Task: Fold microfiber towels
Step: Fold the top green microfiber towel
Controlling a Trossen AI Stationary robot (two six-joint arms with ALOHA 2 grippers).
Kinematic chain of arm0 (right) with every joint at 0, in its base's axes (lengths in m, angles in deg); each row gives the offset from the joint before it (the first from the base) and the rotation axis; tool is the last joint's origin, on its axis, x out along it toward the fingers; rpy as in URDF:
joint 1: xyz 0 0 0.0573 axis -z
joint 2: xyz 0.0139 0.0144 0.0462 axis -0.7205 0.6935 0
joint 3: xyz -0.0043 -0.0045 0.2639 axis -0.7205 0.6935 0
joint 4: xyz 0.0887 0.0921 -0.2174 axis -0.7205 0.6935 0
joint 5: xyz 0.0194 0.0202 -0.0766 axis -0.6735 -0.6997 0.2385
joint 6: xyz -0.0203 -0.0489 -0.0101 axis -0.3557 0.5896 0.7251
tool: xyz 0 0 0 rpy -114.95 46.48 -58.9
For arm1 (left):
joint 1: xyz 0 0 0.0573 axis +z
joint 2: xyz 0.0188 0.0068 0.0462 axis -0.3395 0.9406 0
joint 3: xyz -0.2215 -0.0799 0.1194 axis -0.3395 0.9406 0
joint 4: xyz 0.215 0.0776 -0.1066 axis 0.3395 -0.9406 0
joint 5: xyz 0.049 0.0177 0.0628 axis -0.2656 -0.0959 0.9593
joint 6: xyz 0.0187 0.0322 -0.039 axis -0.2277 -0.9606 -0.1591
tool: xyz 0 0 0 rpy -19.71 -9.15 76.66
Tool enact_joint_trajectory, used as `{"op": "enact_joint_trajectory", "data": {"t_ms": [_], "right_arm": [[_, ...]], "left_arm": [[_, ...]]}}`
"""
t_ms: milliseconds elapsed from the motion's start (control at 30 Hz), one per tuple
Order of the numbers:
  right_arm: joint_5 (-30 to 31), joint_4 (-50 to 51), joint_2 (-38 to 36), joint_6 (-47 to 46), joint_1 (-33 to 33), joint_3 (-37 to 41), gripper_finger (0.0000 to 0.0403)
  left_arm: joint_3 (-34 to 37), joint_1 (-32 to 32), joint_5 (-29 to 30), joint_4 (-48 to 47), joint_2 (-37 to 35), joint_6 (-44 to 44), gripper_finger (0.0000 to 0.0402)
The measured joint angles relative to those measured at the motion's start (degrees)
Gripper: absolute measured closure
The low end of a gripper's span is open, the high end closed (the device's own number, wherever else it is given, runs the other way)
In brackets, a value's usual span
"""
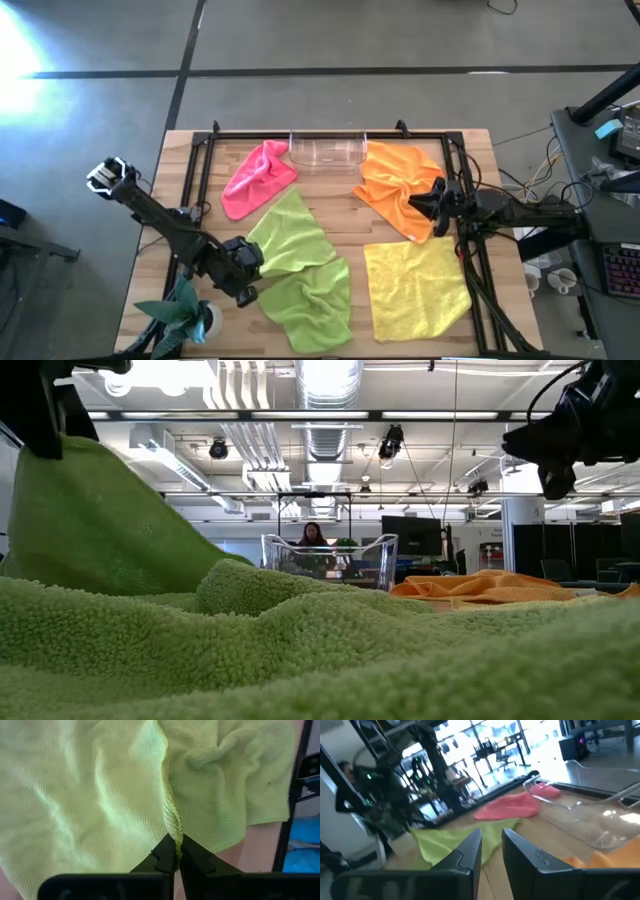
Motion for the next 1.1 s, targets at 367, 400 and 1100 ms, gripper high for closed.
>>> {"op": "enact_joint_trajectory", "data": {"t_ms": [367,400,1100], "right_arm": [[0.02,-19.58,1.35,-1.88,-0.01,-0.35,0.0335],[0.03,-20.07,2.02,-1.95,0.00,-0.74,0.0335],[-10.30,-1.43,38.06,4.05,-0.02,-24.44,0.0247]], "left_arm": [[0.16,0.01,0.24,-5.10,-2.53,1.37,0.0400],[0.14,0.01,0.47,-5.22,-2.69,1.38,0.0400],[0.04,0.03,5.82,-5.24,-6.02,1.36,0.0400]]}}
